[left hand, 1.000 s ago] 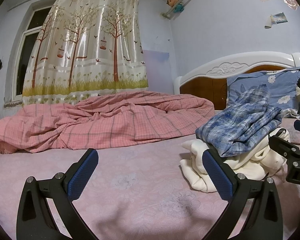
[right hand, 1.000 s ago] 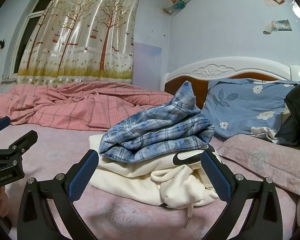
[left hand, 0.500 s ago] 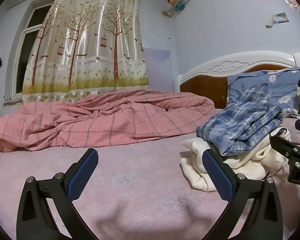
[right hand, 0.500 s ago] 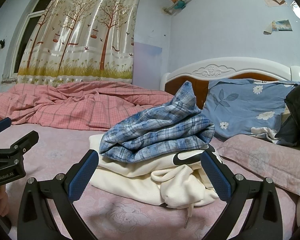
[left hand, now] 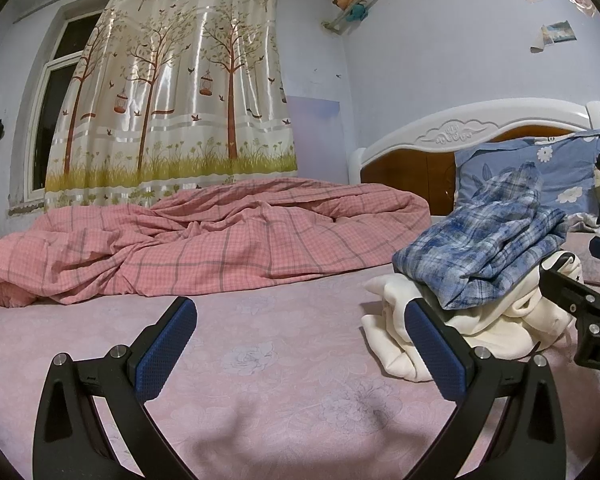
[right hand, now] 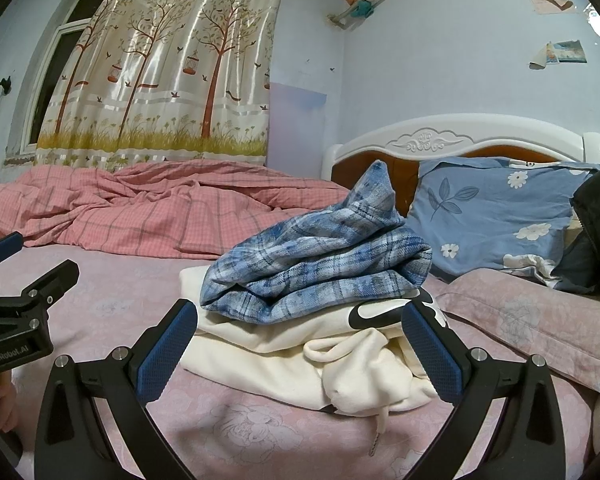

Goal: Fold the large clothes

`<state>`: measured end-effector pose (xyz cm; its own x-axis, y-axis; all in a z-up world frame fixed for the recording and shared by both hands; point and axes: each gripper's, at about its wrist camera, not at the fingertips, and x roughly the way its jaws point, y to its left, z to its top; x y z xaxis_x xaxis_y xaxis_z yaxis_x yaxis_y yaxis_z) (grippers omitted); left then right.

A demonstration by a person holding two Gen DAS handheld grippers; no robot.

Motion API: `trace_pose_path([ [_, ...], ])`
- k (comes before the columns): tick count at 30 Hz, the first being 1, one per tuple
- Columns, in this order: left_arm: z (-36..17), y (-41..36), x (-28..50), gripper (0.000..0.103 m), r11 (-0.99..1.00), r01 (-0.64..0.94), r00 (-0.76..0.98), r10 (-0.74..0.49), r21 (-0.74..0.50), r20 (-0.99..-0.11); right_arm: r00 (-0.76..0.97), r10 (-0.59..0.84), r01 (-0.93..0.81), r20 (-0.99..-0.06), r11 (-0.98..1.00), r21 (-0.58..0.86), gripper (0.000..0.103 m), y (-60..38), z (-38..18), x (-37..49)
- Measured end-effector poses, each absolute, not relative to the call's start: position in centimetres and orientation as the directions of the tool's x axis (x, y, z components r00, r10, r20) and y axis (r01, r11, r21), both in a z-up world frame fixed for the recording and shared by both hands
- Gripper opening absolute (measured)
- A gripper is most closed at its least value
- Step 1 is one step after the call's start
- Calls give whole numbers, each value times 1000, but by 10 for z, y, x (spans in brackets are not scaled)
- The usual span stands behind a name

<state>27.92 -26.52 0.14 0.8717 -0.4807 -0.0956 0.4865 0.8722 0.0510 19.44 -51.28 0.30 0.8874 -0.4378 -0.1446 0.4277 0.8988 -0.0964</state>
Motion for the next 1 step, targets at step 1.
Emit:
trace_pose_path([
  [1, 2, -265, 278, 103, 871, 488, 871, -482, 54, -93, 888, -438, 428, -144, 899, -96, 103, -512, 3, 195],
])
